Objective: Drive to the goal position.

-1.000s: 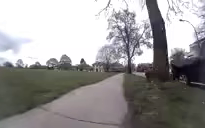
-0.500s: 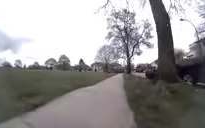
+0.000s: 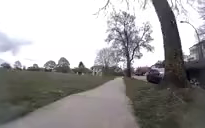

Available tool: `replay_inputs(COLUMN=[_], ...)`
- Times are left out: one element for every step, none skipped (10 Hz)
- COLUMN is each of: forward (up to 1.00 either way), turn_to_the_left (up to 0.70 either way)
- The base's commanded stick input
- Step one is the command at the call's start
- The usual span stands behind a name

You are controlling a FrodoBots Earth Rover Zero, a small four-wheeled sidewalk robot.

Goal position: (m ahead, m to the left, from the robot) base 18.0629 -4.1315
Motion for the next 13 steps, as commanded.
replay_inputs(forward=[0.85, 0.85, 0.85, 0.85, 0.85, 0.85, 0.85, 0.85, 0.85, 0.85, 0.85, 0.85, 0.85], turn_to_the_left=[-0.31, -0.11, 0.00, 0.00, 0.00, 0.00, 0.00, 0.00, 0.00, 0.00, 0.00, 0.00, 0.00])
